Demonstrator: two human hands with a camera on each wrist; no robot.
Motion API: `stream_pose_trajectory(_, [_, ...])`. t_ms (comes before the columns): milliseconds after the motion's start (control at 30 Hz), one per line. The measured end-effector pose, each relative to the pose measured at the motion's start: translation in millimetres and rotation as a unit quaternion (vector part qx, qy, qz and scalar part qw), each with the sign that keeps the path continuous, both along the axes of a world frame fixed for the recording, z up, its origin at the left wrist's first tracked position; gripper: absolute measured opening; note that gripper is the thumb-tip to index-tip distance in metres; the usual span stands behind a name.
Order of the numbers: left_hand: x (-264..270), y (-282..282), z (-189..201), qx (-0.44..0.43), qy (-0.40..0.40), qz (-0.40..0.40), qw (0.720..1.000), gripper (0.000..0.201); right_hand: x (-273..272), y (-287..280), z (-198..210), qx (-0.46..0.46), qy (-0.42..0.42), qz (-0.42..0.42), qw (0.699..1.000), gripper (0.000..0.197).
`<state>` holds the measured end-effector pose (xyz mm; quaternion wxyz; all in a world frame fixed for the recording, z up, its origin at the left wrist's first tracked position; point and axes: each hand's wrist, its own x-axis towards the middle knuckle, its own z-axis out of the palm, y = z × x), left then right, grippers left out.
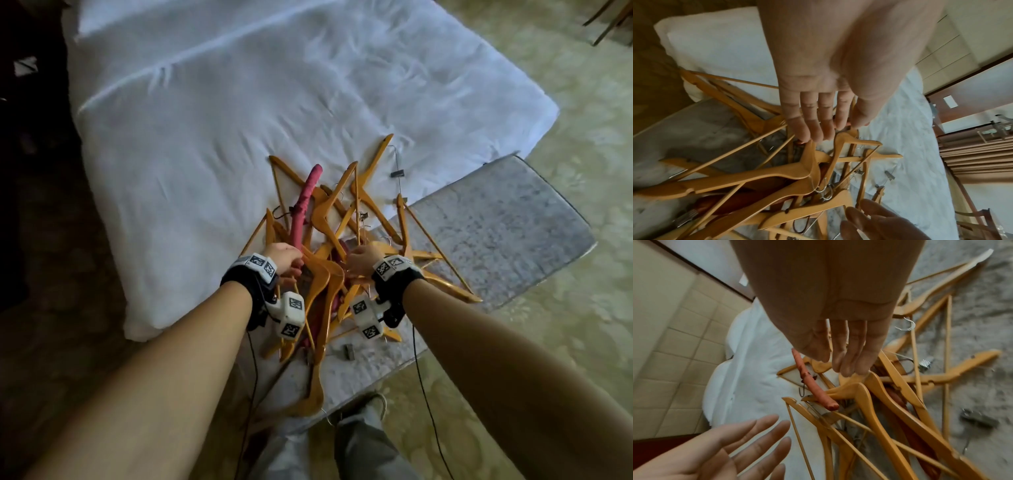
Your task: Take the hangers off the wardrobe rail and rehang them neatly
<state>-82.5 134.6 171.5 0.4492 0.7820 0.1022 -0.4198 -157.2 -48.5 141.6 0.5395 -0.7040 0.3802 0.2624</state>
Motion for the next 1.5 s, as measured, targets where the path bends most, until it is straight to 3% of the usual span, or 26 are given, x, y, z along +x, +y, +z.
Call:
stream_pose_trajectory(167, [9.3,24.2,-62.6,0.019,0.064,0.018,0.998,0.009,-4.3,38.5,-67.3,0.061,0.051,-0.080,0.994,0.009])
stream_pose_trajectory(300, [10.3,49.7,-105.4,0.039,0.113,0.028,0.992,0.010,-5.6,71.4,-89.5,0.091,0.086,-0.161,0.979,0.012])
stream_pose_trajectory(500, [11.5,70.3,-157.4,0.068,0.169,0.069,0.981,0.010,-2.6,98.2,-128.0,0.121,0.124,-0.190,0.966,0.011])
stream_pose_trajectory(733, [3.2,81.5,-207.7,0.071,0.200,0.064,0.975,0.043,3.0,111.5,-177.6,0.116,0.160,-0.202,0.959,0.008])
stream_pose_trajectory(833, [1.1,81.5,-223.1,0.060,0.231,0.100,0.966,0.044,5.6,114.8,-190.8,0.128,0.176,-0.197,0.956,0.004])
stream_pose_trajectory(933, [0.3,76.3,-229.8,0.046,0.258,0.126,0.957,0.031,7.7,119.2,-202.7,0.154,0.181,-0.178,0.955,0.022])
stream_pose_trajectory(1033, [2.6,69.3,-230.9,0.029,0.263,0.132,0.955,0.019,8.6,121.3,-197.4,0.154,0.187,-0.188,0.952,0.021])
stream_pose_trajectory(1133, [6.8,58.9,-220.4,0.002,0.275,0.167,0.947,0.005,5.9,114.5,-198.1,0.129,0.201,-0.139,0.961,0.029])
stream_pose_trajectory(1233, [12.8,42.6,-204.2,-0.006,0.275,0.160,0.948,0.010,6.0,104.9,-190.5,0.103,0.202,-0.102,0.969,0.034])
stream_pose_trajectory(1367, [19.8,21.5,-186.2,0.008,0.255,0.117,0.960,0.012,11.1,92.6,-179.5,0.107,0.190,-0.119,0.969,0.047])
stream_pose_trajectory(1500, [26.2,9.4,-167.8,-0.004,0.228,0.124,0.966,0.018,12.1,71.1,-152.5,0.059,0.185,-0.107,0.975,0.030])
